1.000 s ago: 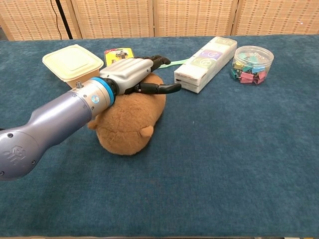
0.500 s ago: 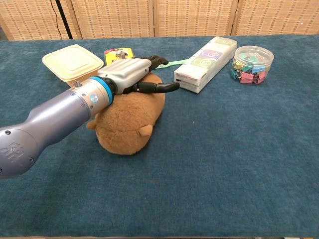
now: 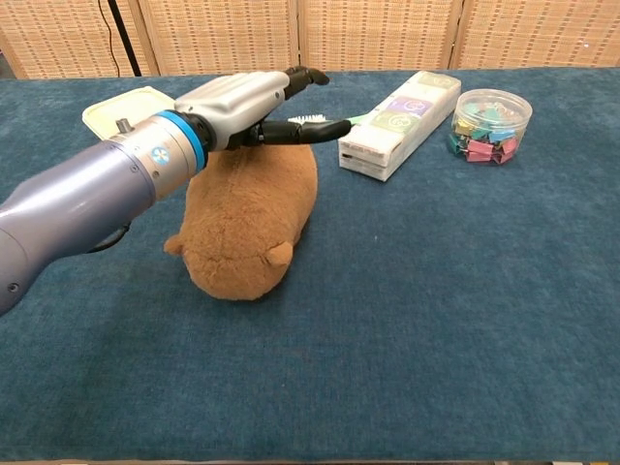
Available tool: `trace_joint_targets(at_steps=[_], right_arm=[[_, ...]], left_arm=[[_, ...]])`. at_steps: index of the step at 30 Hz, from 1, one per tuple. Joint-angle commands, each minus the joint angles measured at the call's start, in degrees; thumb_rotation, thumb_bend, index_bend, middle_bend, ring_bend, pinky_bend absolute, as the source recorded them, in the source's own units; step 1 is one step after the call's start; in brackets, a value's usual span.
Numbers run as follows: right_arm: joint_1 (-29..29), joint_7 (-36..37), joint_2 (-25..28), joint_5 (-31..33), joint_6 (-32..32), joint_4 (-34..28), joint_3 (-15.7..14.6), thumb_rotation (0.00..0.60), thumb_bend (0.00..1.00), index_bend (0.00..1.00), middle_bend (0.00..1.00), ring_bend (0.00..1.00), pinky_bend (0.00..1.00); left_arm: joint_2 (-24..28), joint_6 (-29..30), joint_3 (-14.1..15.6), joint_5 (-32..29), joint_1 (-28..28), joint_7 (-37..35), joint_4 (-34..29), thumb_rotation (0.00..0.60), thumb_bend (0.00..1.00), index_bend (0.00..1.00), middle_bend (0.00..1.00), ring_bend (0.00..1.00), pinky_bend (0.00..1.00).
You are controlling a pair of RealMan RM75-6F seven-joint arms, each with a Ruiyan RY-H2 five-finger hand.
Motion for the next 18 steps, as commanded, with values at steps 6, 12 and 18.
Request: trace_joint_targets(at_steps=[6, 12, 18], right_arm=[[0.08, -0.66, -0.19, -0.51, -0.12, -0.27, -0.27, 0.6, 0.0, 0.0, 0.0, 0.0, 0.0], [0.04, -1.72, -0.45, -1.21, 0.01, -0.64, -0.61, 0.6, 0.0, 0.0, 0.0, 0.0, 0.0], [0.03, -3.13, -0.82, -1.57, 0.15, -0.73, -0.77, 0.6, 0.0, 0.0, 0.0, 0.0, 0.0]], left_arm=[[13.12, 5.36, 0.84, 0.33, 4.93, 4.98, -16.17, 0.009, 0.0, 0.0, 0.0, 0.0, 0.0], [23.98, 10.81, 6.24, 4.42, 12.97, 0.93, -21.02, 0.001, 0.0, 0.0, 0.0, 0.0, 0.0], [28.11, 17.86, 11.55, 11.79, 20.74, -10.91, -16.34, 0.014, 0.0, 0.0, 0.0, 0.0, 0.0]])
